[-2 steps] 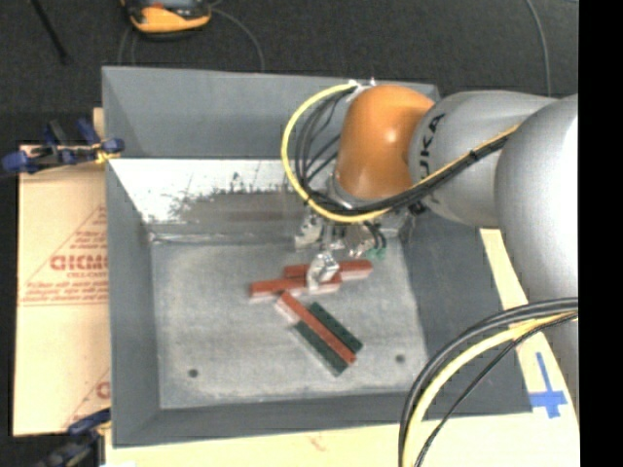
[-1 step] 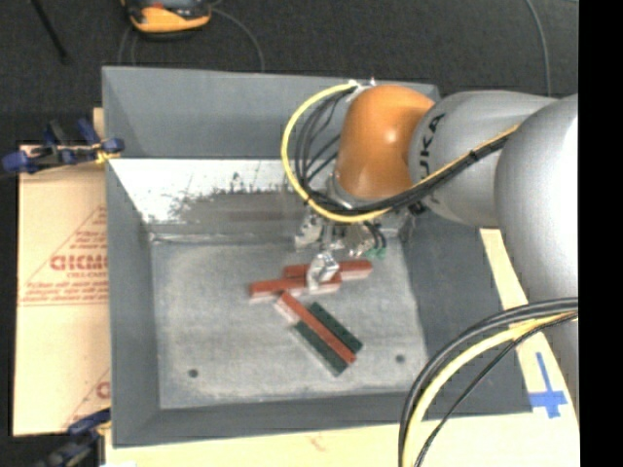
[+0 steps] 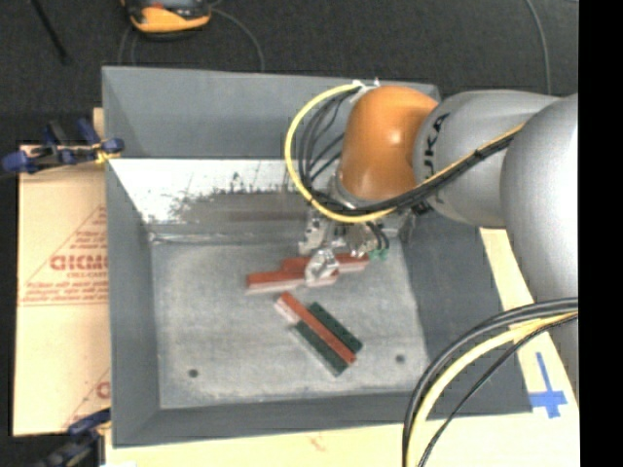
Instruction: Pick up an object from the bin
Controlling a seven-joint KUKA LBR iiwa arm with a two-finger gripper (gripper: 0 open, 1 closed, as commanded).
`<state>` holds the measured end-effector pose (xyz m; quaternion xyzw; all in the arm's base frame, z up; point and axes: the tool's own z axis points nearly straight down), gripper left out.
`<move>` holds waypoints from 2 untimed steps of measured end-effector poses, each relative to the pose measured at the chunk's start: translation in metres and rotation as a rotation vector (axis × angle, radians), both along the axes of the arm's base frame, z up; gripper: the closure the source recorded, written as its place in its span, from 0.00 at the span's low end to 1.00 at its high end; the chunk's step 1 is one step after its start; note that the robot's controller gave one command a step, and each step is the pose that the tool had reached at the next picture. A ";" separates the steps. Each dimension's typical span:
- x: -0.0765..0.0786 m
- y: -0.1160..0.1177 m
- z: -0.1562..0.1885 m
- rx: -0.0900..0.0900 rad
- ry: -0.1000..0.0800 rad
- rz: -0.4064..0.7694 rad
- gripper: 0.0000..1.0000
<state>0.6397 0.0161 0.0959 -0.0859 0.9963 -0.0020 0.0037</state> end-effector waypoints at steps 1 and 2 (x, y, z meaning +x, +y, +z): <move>0.003 0.004 0.019 0.003 0.003 -0.010 1.00; -0.006 0.007 0.032 0.005 0.003 -0.028 1.00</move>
Offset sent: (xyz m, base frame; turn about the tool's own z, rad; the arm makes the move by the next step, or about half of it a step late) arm -0.0083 0.0080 0.0320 0.0309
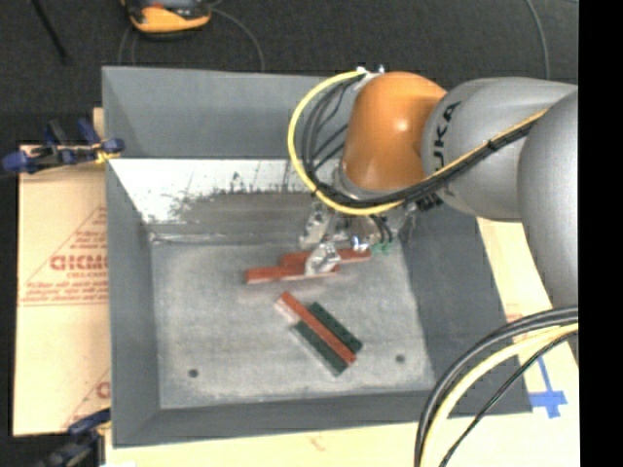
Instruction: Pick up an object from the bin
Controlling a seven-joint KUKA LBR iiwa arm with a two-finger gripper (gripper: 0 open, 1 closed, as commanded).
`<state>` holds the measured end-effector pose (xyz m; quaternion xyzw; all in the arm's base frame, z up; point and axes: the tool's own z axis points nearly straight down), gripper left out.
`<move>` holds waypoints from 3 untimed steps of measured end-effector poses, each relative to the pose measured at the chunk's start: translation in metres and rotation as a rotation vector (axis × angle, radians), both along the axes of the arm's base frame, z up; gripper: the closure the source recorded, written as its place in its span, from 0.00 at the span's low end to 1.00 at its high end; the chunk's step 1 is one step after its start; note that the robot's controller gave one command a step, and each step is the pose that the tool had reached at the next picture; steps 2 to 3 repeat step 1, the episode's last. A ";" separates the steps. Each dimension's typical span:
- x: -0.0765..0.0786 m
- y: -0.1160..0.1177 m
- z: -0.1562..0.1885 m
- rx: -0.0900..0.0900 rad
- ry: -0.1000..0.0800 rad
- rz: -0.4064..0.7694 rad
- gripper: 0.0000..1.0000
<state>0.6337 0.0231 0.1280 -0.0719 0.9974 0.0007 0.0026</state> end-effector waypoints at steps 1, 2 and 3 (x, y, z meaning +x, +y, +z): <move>0.000 -0.012 0.128 -0.003 0.000 0.030 1.00; 0.000 -0.012 0.128 -0.003 0.000 0.030 1.00; 0.000 -0.012 0.128 -0.003 0.000 0.030 1.00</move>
Offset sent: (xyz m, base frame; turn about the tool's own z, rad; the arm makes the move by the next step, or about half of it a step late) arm 0.0000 0.0000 0.0000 0.0000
